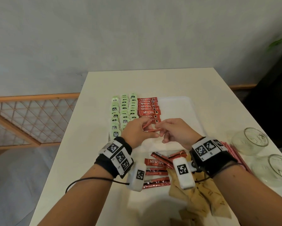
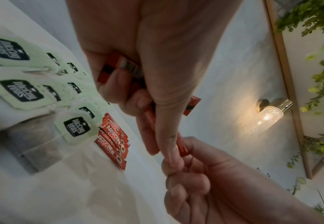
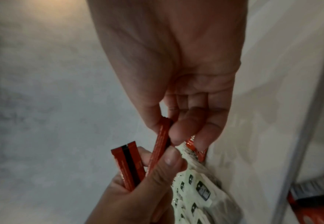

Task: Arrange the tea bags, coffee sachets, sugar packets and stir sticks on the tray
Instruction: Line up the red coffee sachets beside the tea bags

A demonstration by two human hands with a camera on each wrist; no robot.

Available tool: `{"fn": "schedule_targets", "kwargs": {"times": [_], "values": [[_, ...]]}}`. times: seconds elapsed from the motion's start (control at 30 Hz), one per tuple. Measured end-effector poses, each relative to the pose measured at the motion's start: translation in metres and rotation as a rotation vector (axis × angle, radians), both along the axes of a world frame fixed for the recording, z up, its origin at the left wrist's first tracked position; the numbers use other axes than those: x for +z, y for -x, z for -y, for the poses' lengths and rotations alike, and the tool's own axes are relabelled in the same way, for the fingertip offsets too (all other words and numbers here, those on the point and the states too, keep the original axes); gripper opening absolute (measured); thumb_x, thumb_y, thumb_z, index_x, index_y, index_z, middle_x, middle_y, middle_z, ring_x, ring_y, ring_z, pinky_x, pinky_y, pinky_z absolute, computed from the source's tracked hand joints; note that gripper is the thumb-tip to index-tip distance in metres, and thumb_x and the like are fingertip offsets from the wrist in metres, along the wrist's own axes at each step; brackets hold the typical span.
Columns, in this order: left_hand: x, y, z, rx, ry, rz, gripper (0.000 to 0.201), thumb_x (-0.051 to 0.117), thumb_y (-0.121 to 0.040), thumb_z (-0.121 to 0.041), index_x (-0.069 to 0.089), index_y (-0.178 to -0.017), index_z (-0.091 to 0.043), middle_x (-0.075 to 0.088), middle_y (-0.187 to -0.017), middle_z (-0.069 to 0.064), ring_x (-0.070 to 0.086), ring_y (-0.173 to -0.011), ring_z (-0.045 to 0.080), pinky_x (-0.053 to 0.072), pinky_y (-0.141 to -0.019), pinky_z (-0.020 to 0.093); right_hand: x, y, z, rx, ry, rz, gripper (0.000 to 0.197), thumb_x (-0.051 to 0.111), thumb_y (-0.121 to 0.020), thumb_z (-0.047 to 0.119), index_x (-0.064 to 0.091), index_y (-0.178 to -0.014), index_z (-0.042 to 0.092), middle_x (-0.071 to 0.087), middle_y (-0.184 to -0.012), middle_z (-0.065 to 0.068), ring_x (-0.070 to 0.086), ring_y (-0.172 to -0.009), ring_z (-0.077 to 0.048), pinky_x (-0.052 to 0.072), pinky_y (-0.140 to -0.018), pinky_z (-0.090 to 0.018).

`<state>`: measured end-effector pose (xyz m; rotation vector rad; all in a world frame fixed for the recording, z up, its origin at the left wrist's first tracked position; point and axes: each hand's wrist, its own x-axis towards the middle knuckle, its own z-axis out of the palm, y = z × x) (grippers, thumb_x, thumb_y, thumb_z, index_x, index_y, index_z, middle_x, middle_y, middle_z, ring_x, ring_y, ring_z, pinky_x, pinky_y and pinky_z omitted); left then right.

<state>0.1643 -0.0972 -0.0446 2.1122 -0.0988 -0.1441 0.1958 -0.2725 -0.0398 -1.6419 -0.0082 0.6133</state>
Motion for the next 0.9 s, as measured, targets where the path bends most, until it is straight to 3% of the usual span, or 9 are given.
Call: {"fn": "schedule_targets", "kwargs": {"times": [0.1, 0.2, 0.33, 0.4, 0.5, 0.57, 0.63, 0.73, 0.9], "values": [[-0.002, 0.005, -0.002, 0.024, 0.033, -0.016, 0.037, 0.09, -0.064, -0.019, 0.061, -0.086, -0.014, 0.07, -0.079, -0.007, 0.069, -0.081, 0.016, 0.054, -0.076, 0.031, 0.002, 0.007, 0.003, -0.046, -0.041, 0.071, 0.015, 0.064, -0.092, 0.009, 0.067, -0.102, 0.0, 0.065, -0.075, -0.01, 0.06, -0.055, -0.018, 0.06, -0.069, -0.035], [-0.001, 0.013, -0.008, 0.084, 0.123, -0.102, 0.042, 0.09, -0.064, -0.019, 0.064, -0.097, -0.022, 0.073, -0.087, -0.005, 0.071, -0.085, 0.015, 0.056, -0.073, 0.026, 0.001, 0.012, 0.009, -0.146, -0.049, 0.186, 0.014, 0.067, -0.09, 0.009, 0.066, -0.104, 0.004, 0.068, -0.079, -0.012, 0.066, -0.061, -0.02, 0.061, -0.069, -0.035], [-0.001, 0.023, -0.01, 0.179, 0.2, -0.133, 0.012, 0.077, -0.081, -0.029, 0.073, -0.089, -0.022, 0.074, -0.082, -0.011, 0.064, -0.07, -0.004, 0.047, -0.068, 0.018, -0.002, 0.016, 0.014, -0.192, -0.041, 0.262, 0.014, 0.072, -0.086, 0.011, 0.067, -0.099, 0.006, 0.073, -0.079, -0.013, 0.073, -0.072, -0.026, 0.06, -0.072, -0.034], [-0.001, 0.025, -0.008, 0.236, 0.233, -0.122, 0.015, 0.07, -0.087, -0.033, 0.074, -0.089, -0.019, 0.076, -0.086, -0.007, 0.06, -0.061, -0.007, 0.043, -0.064, 0.02, -0.003, 0.017, 0.013, -0.172, -0.036, 0.269, 0.017, 0.074, -0.084, 0.011, 0.067, -0.099, 0.006, 0.074, -0.081, -0.014, 0.074, -0.076, -0.026, 0.06, -0.073, -0.033], [0.002, 0.026, -0.003, 0.301, 0.303, -0.137, 0.016, 0.065, -0.092, -0.031, 0.073, -0.099, -0.018, 0.076, -0.088, -0.001, 0.054, -0.052, -0.007, 0.04, -0.048, 0.012, 0.0, 0.016, 0.011, -0.109, 0.009, 0.264, 0.02, 0.076, -0.082, 0.014, 0.069, -0.1, 0.009, 0.076, -0.083, -0.011, 0.074, -0.077, -0.024, 0.059, -0.076, -0.033], [0.003, 0.026, 0.001, 0.299, 0.316, -0.138, 0.016, 0.065, -0.092, -0.029, 0.073, -0.101, -0.018, 0.076, -0.086, 0.001, 0.056, -0.054, -0.007, 0.041, -0.046, 0.01, 0.003, 0.015, 0.008, -0.037, 0.046, 0.236, 0.021, 0.076, -0.083, 0.019, 0.071, -0.102, 0.012, 0.076, -0.086, -0.008, 0.074, -0.078, -0.023, 0.057, -0.077, -0.034], [0.003, 0.026, 0.004, 0.282, 0.314, -0.133, 0.015, 0.066, -0.091, -0.031, 0.074, -0.099, -0.02, 0.076, -0.083, 0.0, 0.061, -0.065, 0.0, 0.046, -0.053, 0.013, 0.005, 0.013, 0.004, 0.064, 0.084, 0.204, 0.021, 0.072, -0.086, 0.025, 0.072, -0.105, 0.015, 0.076, -0.09, -0.007, 0.073, -0.076, -0.021, 0.056, -0.074, -0.031], [-0.001, 0.023, 0.006, 0.275, 0.291, -0.142, 0.013, 0.067, -0.09, -0.033, 0.074, -0.093, -0.023, 0.076, -0.079, -0.001, 0.06, -0.07, 0.013, 0.048, -0.064, 0.03, 0.005, 0.008, -0.001, 0.149, 0.112, 0.163, 0.021, 0.064, -0.093, 0.026, 0.072, -0.104, 0.01, 0.075, -0.087, -0.011, 0.069, -0.069, -0.019, 0.056, -0.069, -0.029], [-0.005, 0.013, 0.001, 0.31, 0.301, -0.145, 0.015, 0.067, -0.091, -0.033, 0.071, -0.1, -0.021, 0.072, -0.072, -0.004, 0.058, -0.067, 0.013, 0.057, -0.068, 0.047, -0.004, -0.006, 0.007, -0.019, 0.03, 0.059, 0.021, 0.07, -0.087, 0.018, 0.07, -0.1, 0.002, 0.072, -0.082, -0.013, 0.065, -0.058, -0.016, 0.058, -0.062, -0.028]]}}
